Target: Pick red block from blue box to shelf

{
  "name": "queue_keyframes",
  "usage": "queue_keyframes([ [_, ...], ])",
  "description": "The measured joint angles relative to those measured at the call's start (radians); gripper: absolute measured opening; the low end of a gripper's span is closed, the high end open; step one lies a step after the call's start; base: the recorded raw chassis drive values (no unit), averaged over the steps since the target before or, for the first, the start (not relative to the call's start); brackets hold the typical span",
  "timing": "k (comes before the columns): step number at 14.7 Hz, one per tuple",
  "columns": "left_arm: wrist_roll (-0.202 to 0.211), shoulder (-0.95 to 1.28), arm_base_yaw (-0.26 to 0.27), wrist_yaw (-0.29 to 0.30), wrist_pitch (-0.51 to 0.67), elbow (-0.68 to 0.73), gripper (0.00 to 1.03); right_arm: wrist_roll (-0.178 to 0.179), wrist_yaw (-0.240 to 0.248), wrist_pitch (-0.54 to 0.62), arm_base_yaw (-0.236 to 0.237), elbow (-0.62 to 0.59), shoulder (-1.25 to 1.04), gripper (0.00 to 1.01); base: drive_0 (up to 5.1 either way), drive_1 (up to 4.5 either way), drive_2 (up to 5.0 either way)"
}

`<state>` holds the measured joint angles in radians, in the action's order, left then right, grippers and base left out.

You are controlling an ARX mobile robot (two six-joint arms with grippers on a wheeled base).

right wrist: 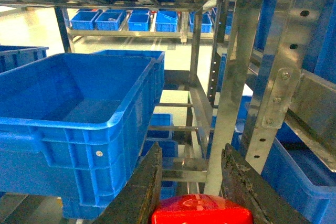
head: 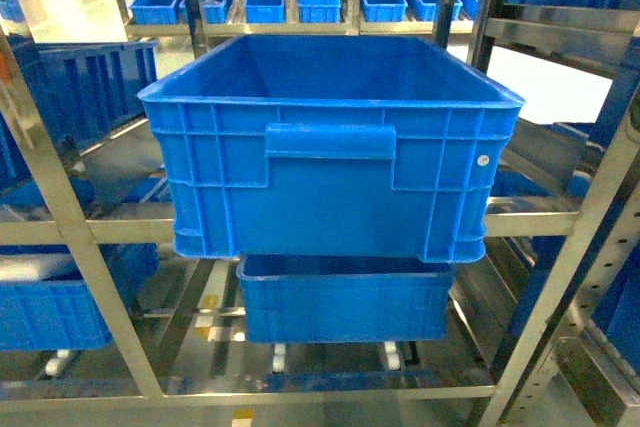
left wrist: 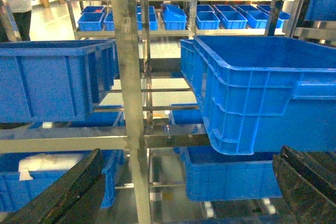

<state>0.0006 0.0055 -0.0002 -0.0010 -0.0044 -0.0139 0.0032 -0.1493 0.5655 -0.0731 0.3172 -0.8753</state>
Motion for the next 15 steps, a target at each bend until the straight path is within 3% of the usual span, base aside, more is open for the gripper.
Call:
queue_keyframes([
  [4, 0.0, 0.0, 0.0, 0.0, 0.004, 0.0, 0.98, 0.0, 0.0, -0.001, 0.0, 0.0, 0.002, 0.28, 0.0, 0.0, 0.0],
  [15, 0.0, 0.0, 0.0, 0.0, 0.0, 0.0, 0.98, 0.0, 0.0, -0.001, 0.0, 0.0, -0.004, 0.28, 0.1, 4.36, -4.2],
])
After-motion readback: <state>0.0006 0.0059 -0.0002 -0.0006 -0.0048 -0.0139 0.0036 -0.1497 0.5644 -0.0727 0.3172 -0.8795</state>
